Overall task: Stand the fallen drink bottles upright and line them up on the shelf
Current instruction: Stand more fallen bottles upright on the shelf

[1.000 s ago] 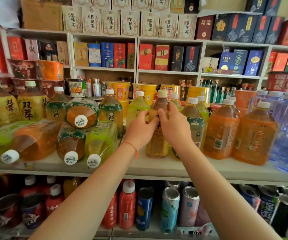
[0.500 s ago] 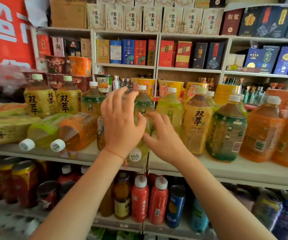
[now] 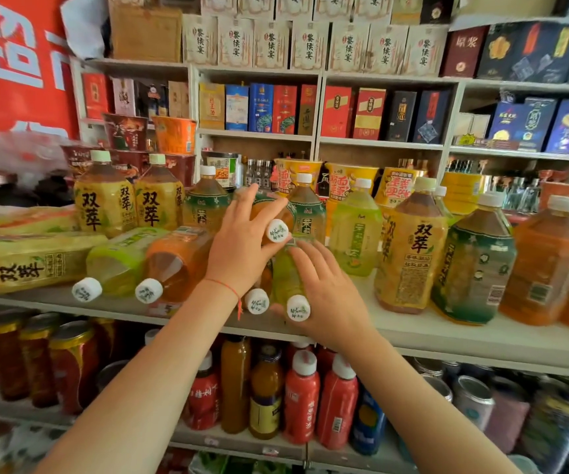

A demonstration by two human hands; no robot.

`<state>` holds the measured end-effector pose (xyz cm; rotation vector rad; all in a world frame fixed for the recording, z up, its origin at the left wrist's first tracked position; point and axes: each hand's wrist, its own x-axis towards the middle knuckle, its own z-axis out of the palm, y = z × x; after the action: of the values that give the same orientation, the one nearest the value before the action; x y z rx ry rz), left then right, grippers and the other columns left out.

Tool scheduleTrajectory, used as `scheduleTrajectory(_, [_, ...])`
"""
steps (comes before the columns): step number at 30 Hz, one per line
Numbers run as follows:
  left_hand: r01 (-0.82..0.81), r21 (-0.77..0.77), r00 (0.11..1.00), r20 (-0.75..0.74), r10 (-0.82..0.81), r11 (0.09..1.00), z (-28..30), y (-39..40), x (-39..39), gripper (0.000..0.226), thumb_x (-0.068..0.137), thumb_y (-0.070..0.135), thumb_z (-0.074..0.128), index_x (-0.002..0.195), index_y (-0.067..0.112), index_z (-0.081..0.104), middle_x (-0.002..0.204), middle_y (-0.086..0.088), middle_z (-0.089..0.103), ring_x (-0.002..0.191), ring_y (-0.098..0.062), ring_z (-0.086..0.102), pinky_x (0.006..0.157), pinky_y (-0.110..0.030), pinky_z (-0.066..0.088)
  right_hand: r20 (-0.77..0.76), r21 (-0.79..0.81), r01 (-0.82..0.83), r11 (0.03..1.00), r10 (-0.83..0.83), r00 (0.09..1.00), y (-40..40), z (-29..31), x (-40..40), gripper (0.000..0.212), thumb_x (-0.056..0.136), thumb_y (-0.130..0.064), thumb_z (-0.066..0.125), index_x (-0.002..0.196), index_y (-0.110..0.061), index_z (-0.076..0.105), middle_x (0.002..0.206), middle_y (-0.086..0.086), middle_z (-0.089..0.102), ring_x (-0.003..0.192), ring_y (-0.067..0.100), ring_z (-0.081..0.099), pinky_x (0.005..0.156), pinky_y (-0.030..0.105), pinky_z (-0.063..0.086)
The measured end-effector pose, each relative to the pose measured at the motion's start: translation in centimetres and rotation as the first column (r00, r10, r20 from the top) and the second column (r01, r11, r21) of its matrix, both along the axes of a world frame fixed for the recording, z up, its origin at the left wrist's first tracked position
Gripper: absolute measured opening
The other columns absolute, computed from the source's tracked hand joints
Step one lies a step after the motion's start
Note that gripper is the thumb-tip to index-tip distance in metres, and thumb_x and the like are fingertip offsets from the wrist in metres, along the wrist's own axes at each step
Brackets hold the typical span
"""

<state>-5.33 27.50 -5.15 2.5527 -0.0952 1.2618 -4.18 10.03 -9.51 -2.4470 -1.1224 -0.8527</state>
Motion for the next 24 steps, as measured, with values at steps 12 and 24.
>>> scheduleTrajectory(12, [0.083, -0.112, 0.992, 0.105, -0.072, 0.99, -0.5, 0.0, -0.2, 0.051, 0.096, 0.037, 0.064, 0.144, 0.026, 0.053, 0.162, -0.008, 0.031, 0.145, -0.036, 0.033, 0.107, -0.052, 0.042, 0.174, 0.51, -0.104, 0.854, 0.016, 0.985, -0.4, 4.2, 1.1, 0.016, 0.084, -0.025, 0.062, 0.086, -0.014, 0.073, 0.088, 0.0, 0.073, 0.089, 0.024, 0.066, 0.083, 0.043, 0.051])
scheduleTrajectory(24, [0.076, -0.102, 0.993, 0.097, -0.066, 0.992, -0.8, -0.2, 0.0, 0.05, 0.095, 0.036, 0.066, 0.143, 0.027, 0.053, 0.162, -0.008, 0.03, 0.146, -0.037, 0.031, 0.104, -0.055, 0.045, -0.496, 0.533, 0.454, 0.714, -0.171, 0.851, -1.5, 11.3, 6.4, 0.032, 0.091, -0.036, 0.061, 0.108, -0.009, 0.055, 0.084, -0.002, 0.058, 0.077, 0.02, 0.059, 0.054, 0.029, 0.039])
